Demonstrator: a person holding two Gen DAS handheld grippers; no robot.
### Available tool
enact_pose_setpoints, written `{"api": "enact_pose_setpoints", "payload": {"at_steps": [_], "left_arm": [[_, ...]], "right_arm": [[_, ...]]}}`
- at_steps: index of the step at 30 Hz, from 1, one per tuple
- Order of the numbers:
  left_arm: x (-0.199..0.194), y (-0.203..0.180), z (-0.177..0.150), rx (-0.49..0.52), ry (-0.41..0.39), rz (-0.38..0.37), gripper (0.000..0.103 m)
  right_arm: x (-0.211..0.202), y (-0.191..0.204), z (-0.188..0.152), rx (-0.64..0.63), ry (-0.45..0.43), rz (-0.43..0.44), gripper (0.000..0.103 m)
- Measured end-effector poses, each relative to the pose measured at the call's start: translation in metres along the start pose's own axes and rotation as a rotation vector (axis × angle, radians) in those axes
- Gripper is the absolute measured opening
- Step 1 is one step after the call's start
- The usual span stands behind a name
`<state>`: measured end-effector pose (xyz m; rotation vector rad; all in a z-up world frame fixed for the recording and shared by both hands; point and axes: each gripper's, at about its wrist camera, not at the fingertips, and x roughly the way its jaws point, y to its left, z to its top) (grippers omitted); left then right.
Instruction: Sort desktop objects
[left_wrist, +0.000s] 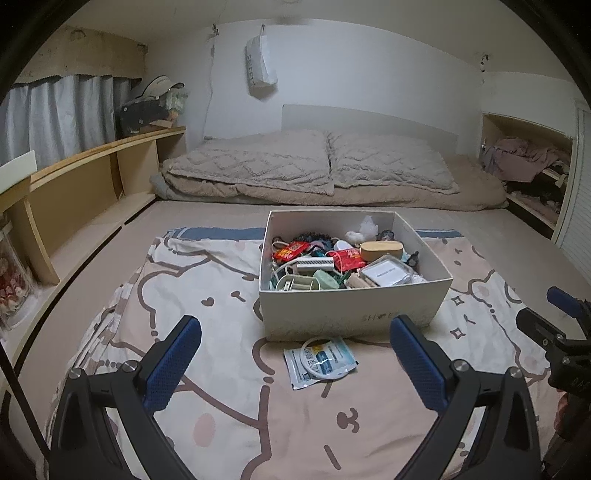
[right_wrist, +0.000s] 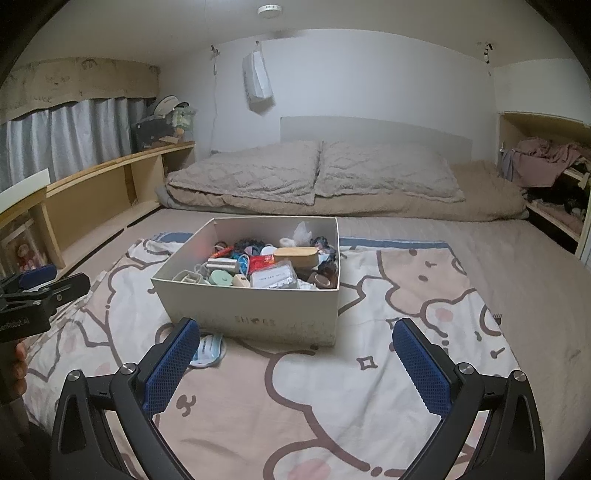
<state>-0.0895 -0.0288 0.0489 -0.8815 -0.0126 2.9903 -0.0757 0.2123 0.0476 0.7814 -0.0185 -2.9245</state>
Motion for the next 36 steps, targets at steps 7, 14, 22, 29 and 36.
{"api": "enact_pose_setpoints", "payload": {"at_steps": [7,14,22,29,36], "left_arm": [[0.011,0.004,-0.01,0.0,0.027,-0.003,0.103],[0.029,0.011,-0.024,-0.01,0.073,0.008,0.103],[0.054,0.024,-0.048,-0.028,0.151,0.033,0.103],[0.079,0.032,-0.066,-0.031,0.208,0.059,0.103],[0.102,0.043,-0.083,-0.056,0.258,0.08,0.103]], "right_arm": [[0.013,0.005,-0.006,0.0,0.035,0.009,0.103],[0.029,0.008,-0.018,0.008,0.088,0.023,0.103],[0.054,0.016,-0.033,0.019,0.17,0.041,0.103],[0.075,0.02,-0.045,0.037,0.233,0.052,0.103],[0.102,0.029,-0.058,0.06,0.301,0.047,0.103]]}}
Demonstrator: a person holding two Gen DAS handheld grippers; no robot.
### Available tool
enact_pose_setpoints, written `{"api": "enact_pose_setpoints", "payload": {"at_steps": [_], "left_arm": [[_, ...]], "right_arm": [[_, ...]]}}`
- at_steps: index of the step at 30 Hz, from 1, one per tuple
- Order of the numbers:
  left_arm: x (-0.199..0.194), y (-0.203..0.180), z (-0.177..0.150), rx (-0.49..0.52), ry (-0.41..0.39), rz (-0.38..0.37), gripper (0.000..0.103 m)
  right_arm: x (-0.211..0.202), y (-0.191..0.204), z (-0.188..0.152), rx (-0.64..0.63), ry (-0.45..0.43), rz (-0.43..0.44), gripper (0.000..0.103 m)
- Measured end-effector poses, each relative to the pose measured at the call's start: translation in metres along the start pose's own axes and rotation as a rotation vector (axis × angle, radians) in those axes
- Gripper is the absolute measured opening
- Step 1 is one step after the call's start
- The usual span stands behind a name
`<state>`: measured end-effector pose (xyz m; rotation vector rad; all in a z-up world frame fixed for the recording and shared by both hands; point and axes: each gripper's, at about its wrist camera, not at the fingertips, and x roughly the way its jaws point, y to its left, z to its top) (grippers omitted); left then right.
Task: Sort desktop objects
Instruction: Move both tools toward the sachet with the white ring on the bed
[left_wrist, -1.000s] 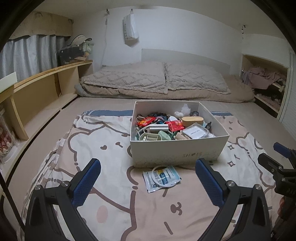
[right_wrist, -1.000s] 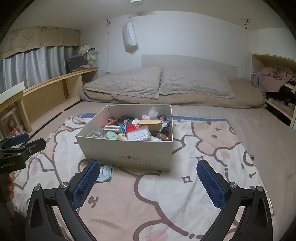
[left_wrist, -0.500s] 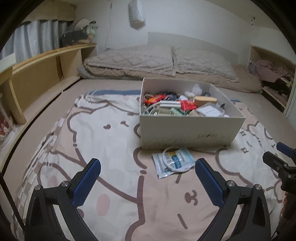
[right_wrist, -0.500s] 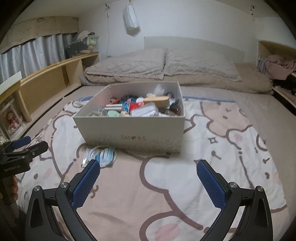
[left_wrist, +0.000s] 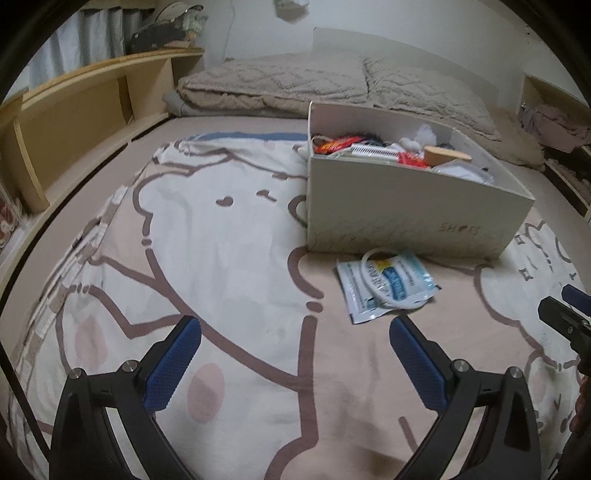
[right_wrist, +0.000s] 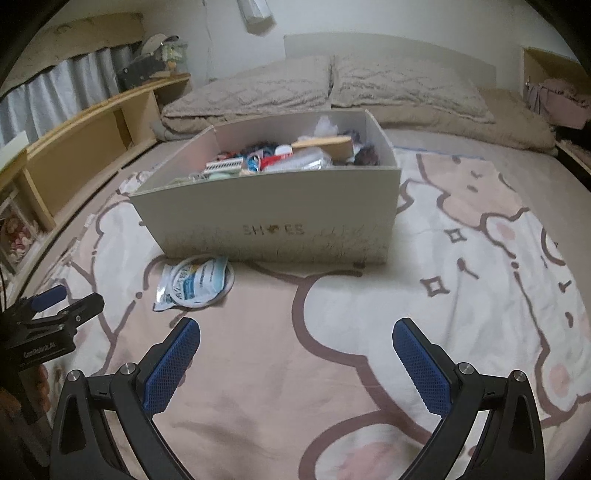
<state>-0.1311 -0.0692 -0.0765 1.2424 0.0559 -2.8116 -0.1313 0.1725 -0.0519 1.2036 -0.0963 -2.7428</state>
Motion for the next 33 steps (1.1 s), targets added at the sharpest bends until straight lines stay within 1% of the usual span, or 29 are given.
{"api": "enact_pose_setpoints", "payload": {"at_steps": [4,6,10,14,21,23,28,33], "left_arm": [[0.014,0.004,-0.005,-0.008,0.026,0.007,0.103],[0.022,0.005,-0.007,-0.008,0.043,0.012,0.103],[0.036,0.007,-0.01,-0.006,0.073,0.025,0.103],[0.045,0.008,-0.012,0.002,0.099,0.02,0.103],[0.059,0.009,-0.022,0.022,0.156,0.011,0.103],[0.06,0.007,-0.026,0.049,0.154,0.011,0.103],[0.062,0.01,-0.029,0.037,0.166,-0.007,0.103],[0.063,0.009,-0.03,0.041,0.159,0.0,0.103]], "right_arm": [[0.018,0.013,0.001,-0.001,0.024,-0.008,0.103],[0.03,0.023,0.003,-0.012,0.032,0.008,0.103],[0.052,0.039,0.013,-0.011,0.05,0.02,0.103],[0.071,0.052,0.024,0.005,0.061,0.023,0.103],[0.104,0.057,0.034,0.048,0.097,-0.015,0.103],[0.112,0.059,0.035,0.053,0.106,-0.026,0.103],[0.129,0.06,0.033,0.054,0.138,-0.04,0.103],[0.137,0.062,0.033,0.041,0.14,-0.047,0.103]]}}
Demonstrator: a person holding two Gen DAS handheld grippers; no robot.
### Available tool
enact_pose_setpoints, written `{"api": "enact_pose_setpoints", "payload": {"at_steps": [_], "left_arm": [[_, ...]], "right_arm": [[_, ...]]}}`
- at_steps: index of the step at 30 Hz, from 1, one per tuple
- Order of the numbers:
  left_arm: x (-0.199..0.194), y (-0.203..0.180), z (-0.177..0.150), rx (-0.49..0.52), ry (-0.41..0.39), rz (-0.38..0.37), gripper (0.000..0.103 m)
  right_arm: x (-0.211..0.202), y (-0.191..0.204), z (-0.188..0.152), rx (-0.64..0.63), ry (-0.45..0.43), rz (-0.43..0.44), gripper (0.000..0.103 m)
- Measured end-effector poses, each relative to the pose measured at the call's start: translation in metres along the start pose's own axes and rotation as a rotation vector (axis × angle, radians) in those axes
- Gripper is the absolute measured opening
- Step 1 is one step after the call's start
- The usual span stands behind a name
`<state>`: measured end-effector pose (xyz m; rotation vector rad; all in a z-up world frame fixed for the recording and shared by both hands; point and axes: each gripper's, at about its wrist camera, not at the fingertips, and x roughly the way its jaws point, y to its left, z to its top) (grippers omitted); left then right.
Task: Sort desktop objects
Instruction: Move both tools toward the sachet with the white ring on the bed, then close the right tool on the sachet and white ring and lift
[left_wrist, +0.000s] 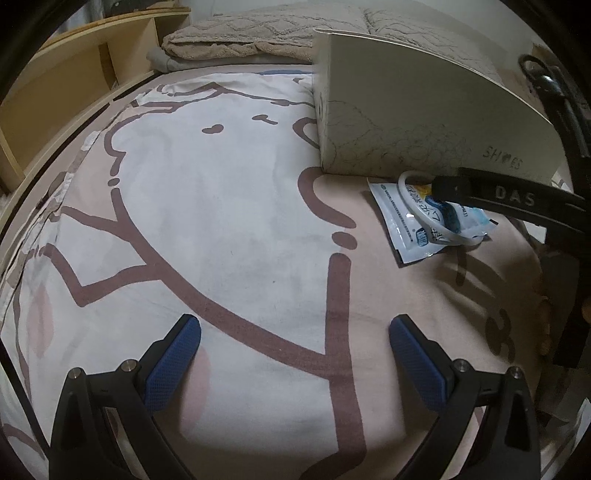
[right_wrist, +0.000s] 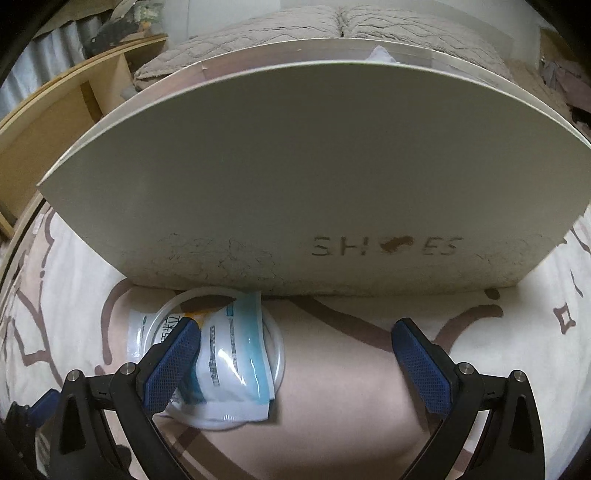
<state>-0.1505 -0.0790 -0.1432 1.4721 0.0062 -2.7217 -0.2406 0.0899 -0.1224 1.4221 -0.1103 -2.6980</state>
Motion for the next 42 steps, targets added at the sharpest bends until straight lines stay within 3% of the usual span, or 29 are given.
{"api": "enact_pose_setpoints", "payload": {"at_steps": [16,29,42], "left_arm": [[-0.002,0.001,-0.001,-0.01,-0.012,-0.012,0.103],[-0.018,0.012,-0.005,-0.084,-0.049,-0.08,0.103],[-0.031,0.005,-0.016,-0.073,-0.058,-0.119,0.103]], "right_arm": [[0.008,0.006,-0.01,-0.087,0.018,-0.049,0.103],[-0.021,-0.01,-0.051,-0.162,0.032,-0.021,0.103],[-0.056,-0.035,-0.093,-0.193,0.045,0.014,0.103]]}}
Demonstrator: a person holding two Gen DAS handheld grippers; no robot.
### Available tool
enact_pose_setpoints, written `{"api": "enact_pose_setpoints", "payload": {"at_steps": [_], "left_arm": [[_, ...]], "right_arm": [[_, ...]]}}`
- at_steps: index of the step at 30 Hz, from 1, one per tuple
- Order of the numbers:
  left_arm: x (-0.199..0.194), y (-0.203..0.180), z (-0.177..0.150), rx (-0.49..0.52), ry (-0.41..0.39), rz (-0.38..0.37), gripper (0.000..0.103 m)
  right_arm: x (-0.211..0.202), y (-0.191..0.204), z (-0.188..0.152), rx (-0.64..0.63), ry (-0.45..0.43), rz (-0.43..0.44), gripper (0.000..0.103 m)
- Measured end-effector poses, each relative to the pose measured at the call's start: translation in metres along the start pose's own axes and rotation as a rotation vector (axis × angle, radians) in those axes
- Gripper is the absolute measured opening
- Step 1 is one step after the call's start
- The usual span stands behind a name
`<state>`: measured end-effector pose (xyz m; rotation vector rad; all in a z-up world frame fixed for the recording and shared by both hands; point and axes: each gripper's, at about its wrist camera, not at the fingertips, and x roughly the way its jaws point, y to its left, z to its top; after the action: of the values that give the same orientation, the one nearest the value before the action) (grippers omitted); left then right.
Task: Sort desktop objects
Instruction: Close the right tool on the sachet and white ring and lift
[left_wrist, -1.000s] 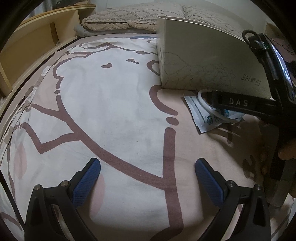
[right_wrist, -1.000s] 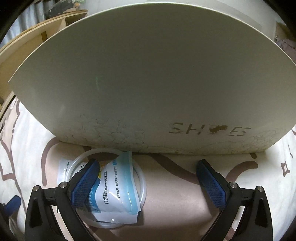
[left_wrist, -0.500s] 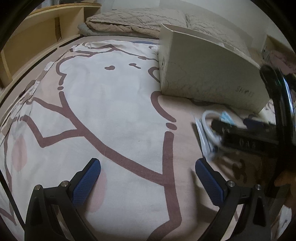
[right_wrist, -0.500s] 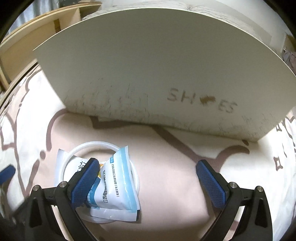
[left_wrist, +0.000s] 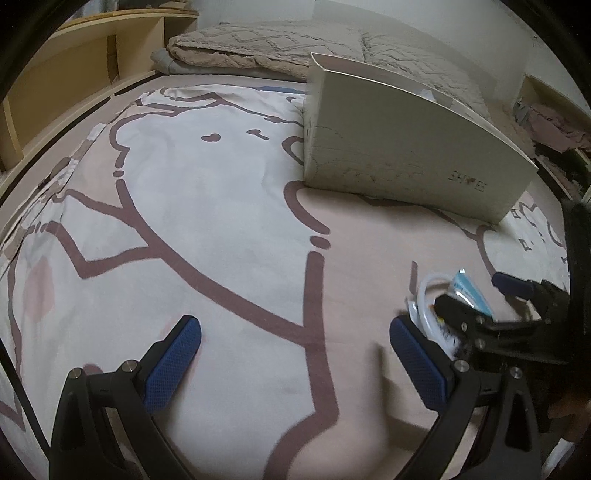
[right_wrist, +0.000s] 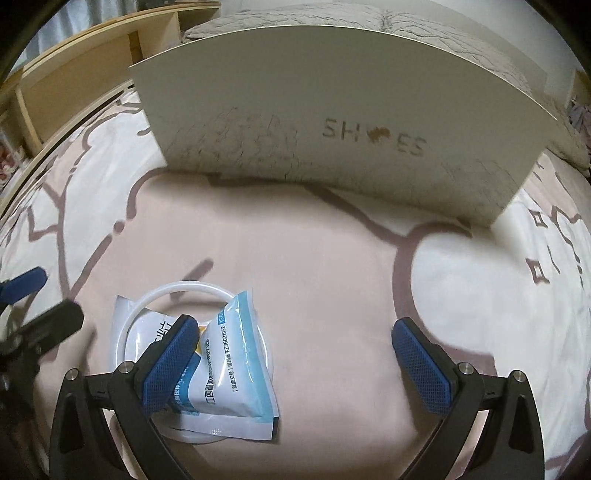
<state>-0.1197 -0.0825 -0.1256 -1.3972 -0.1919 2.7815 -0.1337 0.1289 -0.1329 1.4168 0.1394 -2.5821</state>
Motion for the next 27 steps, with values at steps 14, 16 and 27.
{"api": "enact_pose_setpoints", "payload": {"at_steps": [14,16,27], "left_arm": [[-0.029,-0.035,-0.035,0.077,0.001,-0.076,0.103],[-0.029,-0.037,-0.037,0.088,0.005,-0.083,0.103],[-0.022,-0.039,-0.037,0.089,0.029,-0.115,0.103]], "right_arm": [[-0.022,0.017,-0.02,-0.016,-0.005,0.036,0.103],[-0.027,0.015,-0.028,-0.014,-0.018,0.045,0.103],[-0.044,0.007,-0.036,0.058,-0.111,0.096,0.103]]}}
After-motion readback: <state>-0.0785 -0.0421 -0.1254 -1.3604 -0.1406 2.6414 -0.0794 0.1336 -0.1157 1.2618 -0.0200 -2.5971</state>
